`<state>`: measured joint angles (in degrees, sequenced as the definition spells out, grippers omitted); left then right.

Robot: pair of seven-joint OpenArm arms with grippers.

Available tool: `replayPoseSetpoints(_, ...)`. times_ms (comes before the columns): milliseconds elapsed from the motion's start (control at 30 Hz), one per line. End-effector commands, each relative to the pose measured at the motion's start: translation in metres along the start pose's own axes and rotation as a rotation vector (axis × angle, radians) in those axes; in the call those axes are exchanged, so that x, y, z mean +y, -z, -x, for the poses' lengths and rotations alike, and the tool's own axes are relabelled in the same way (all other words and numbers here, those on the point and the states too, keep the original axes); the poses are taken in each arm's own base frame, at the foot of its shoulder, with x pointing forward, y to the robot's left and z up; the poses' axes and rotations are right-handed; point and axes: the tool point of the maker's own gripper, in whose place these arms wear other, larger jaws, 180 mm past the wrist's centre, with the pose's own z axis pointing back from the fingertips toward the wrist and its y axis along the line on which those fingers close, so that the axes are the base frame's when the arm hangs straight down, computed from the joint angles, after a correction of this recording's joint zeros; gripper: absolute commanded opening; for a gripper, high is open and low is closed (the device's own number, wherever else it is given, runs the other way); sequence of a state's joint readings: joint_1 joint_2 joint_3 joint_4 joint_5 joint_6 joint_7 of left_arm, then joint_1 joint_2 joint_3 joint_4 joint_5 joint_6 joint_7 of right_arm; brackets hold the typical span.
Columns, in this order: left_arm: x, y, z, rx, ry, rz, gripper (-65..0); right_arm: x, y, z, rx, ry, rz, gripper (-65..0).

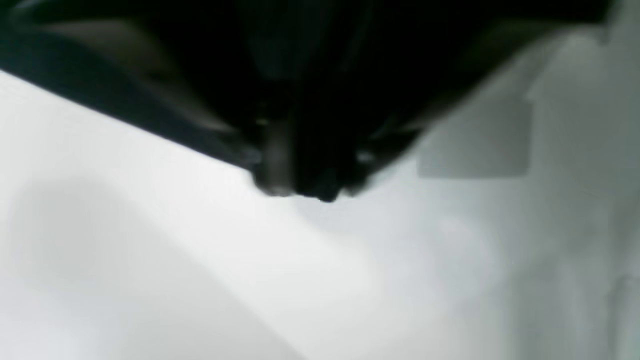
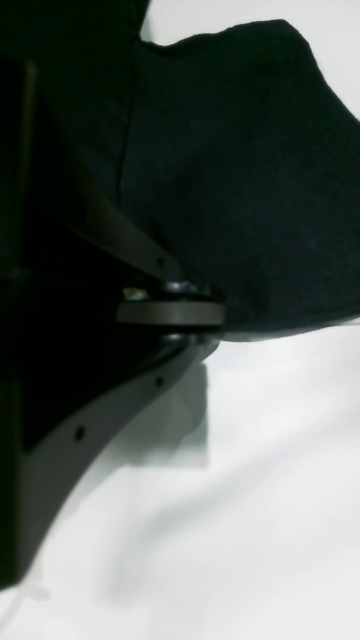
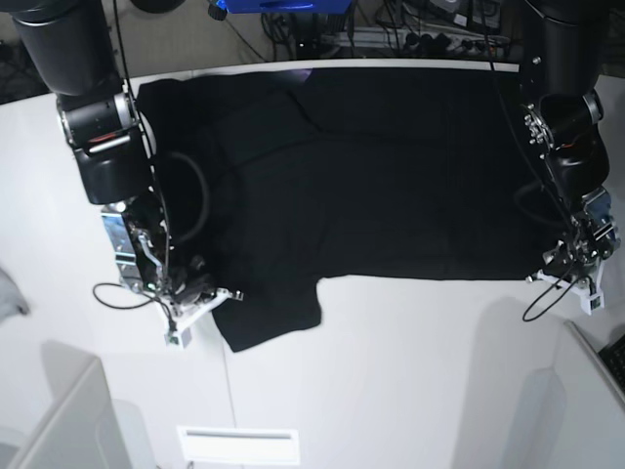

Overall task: Fold the T-shirt properly
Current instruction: 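Move the left gripper to the other hem corner and grasp it, then fold the hem up over the shirt toward the collar with both grippers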

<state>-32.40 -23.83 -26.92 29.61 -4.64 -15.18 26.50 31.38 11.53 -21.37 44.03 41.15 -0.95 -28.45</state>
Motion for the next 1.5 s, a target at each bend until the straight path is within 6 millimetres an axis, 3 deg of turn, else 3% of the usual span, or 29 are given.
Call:
replayPoseSetpoints(0, 0.000, -0.002, -0.007, 0.003, 0.007, 0.003, -60.9, 0.002, -0.005, -0.022, -0.057, -0.004, -0.011, -65.0)
replayPoseSetpoints(33, -0.005, -0.001, -0.005, 0.006, 0.006, 0.010, -65.0, 0.002, -0.005, -0.019, -0.054, -0.003, -0.011, -65.0)
replayPoseSetpoints(200, -0.012, 0.000, -0.005, 0.002, 0.005, 0.021, -65.0, 0.001, -0.003, -0.012, -0.043, -0.001, -0.010, -65.0)
replayPoseSetpoints(333, -0.008, 0.000, 0.002, 0.015, 0.010, 0.016, -65.0, 0.011, -0.009, -0.016, -0.076, -0.019, -0.037, -65.0)
replayPoseSetpoints(600, 0.005, -0.017, -0.016, -0.071, 0.077, -0.019, -65.0, 0.036, -0.023, -0.041, -0.186, -0.053, -0.093, -65.0)
replayPoseSetpoints(900, -0.003, -0.036, -0.028, -0.091, 0.029, 0.034, -65.0, 0.028, -0.033, -0.054, -0.221, -0.074, -0.081, -65.0)
replayPoseSetpoints(967, 0.000, -0.041, -0.028, -0.094, 0.017, 0.044, -65.0, 0.017, -0.035, -0.055, -0.222, -0.080, -0.061, -65.0)
replayPoseSetpoints(1133, 0.002, -0.050, -0.029, -0.118, 0.004, 0.063, -65.0, 0.010, -0.034, -0.047, -0.205, -0.079, -0.050, -65.0)
replayPoseSetpoints(1333, 0.013, -0.059, -0.025, -0.129, 0.048, 0.039, -65.0, 0.015, -0.046, -0.049, -0.238, -0.110, -0.069, -65.0)
replayPoseSetpoints(1467, 0.014, -0.069, -0.028, -0.156, 0.073, 0.035, -65.0, 0.016, -0.047, -0.039, -0.230, -0.113, -0.074, -65.0)
